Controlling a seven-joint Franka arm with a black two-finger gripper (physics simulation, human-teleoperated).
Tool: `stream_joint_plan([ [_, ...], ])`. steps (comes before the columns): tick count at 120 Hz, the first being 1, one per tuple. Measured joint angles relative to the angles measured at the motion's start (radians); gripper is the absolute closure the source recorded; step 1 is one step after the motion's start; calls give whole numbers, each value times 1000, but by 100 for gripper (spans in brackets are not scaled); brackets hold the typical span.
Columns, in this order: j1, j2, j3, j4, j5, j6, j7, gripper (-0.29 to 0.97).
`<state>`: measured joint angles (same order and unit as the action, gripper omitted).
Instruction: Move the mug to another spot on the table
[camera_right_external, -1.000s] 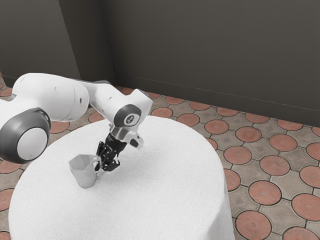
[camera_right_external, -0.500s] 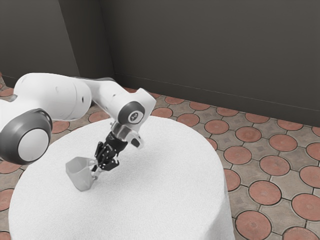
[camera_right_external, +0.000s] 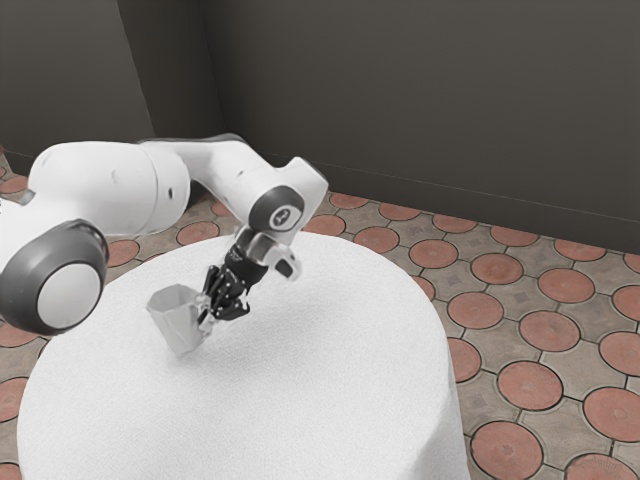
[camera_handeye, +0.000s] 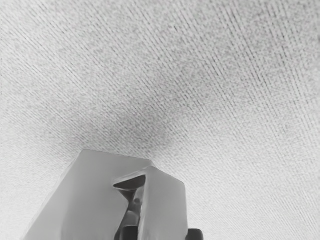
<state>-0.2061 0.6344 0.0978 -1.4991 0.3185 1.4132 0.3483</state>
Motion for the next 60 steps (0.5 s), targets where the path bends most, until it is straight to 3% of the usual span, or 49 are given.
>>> stream_joint_plan([
  [60,-92,107,2,199,22,-36,7,76],
])
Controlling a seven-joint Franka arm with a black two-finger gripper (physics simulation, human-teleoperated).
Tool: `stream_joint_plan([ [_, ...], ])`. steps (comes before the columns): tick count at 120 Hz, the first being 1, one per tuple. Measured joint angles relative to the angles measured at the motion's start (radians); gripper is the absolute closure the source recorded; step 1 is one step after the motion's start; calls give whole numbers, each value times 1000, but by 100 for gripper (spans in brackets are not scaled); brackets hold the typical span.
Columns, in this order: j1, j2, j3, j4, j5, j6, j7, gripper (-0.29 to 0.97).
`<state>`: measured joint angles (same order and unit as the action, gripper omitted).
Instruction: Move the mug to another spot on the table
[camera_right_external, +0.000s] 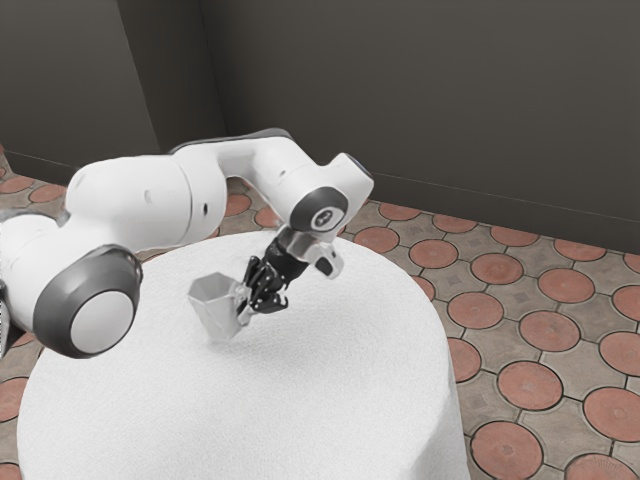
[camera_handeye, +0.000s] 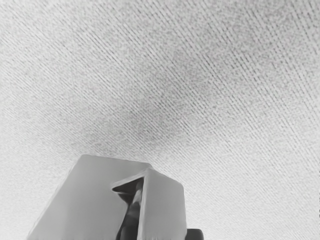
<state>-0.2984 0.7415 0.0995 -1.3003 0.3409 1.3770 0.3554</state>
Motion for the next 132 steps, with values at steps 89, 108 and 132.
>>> stream_joint_plan([
  [89,-12,73,0,46,7,-26,7,68],
  [108,-12,72,0,47,-1,-28,9,49],
  [132,-13,70,-1,46,-4,-18,13,38],
])
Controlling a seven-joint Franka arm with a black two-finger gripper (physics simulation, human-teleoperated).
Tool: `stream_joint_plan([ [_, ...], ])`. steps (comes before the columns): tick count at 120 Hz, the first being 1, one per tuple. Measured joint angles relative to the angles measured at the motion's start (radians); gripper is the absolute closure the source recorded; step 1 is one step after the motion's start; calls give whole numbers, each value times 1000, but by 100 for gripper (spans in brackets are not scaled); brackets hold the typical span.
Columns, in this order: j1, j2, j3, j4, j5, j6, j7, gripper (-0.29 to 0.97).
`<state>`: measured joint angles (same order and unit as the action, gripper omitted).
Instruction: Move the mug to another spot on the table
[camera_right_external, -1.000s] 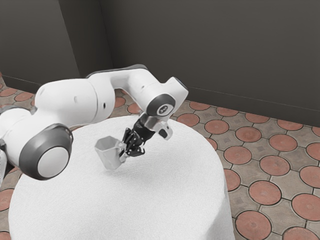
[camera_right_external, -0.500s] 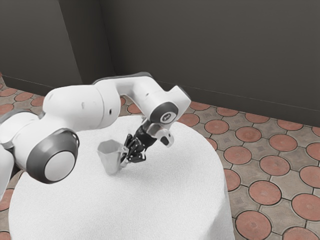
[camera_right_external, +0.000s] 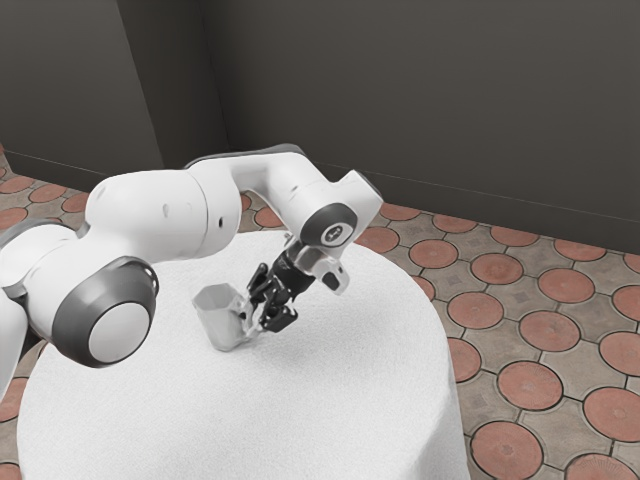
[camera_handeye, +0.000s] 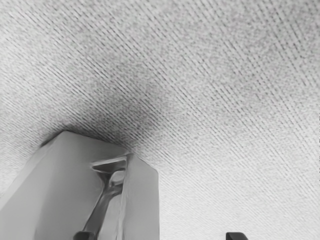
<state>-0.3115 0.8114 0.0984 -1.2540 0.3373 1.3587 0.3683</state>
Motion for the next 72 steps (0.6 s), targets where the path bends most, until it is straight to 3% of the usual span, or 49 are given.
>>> stream_joint_plan([
  [40,-17,-30,-15,19,-8,71,17,25],
  [72,-21,-333,-15,15,-142,167,21,12],
])
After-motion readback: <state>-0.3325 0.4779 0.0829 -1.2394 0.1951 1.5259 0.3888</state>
